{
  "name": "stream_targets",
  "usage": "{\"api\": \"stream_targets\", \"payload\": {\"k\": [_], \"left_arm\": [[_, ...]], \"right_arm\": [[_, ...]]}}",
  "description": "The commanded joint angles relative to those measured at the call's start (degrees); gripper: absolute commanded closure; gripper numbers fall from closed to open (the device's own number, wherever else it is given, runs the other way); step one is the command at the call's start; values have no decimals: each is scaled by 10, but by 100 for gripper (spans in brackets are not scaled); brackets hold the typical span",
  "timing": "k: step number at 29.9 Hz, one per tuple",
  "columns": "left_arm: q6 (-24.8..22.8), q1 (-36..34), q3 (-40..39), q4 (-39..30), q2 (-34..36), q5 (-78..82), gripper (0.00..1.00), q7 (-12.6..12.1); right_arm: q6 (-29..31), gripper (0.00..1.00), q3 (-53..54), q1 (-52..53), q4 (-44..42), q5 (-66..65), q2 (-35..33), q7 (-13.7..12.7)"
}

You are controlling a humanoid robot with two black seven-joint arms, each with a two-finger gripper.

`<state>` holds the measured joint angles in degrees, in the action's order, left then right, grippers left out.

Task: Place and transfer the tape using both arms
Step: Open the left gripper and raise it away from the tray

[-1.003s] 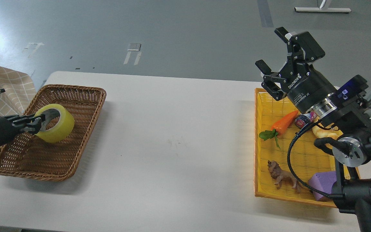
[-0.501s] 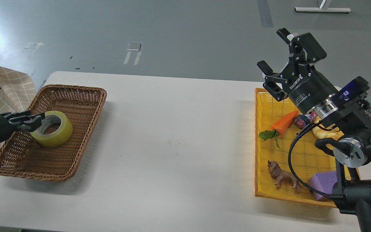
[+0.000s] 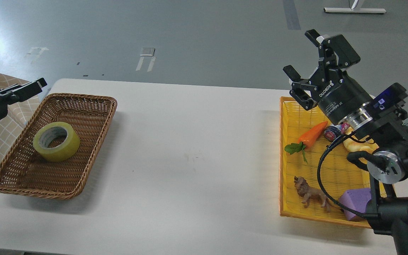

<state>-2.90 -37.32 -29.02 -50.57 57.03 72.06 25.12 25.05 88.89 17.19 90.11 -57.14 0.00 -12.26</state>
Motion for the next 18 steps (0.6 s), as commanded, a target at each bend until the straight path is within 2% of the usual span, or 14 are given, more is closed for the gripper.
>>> {"api": "stream_targets", "payload": {"k": [1,6,10,15,18], "left_arm": [[-1,-32,-2,-28,-13,-62,2,-2],[-1,-60,-3,-71,-67,-264,2,-10],[1,-69,-10,-126,-101,-352,2,-12],[-10,-68,-88,-170,-152,-384,2,-17],[-43,-68,-148,-192,-198,-402,2,-44]], "right_arm": [[2,0,-3,6,2,0,0,0],[2,0,-4,16,-3,-1,0,-1],[3,0,-5,32,-8,-1,0,-2],[3,0,-6,55,-22,-1,0,-4],[1,0,-5,82,-32,-1,0,-4]]}}
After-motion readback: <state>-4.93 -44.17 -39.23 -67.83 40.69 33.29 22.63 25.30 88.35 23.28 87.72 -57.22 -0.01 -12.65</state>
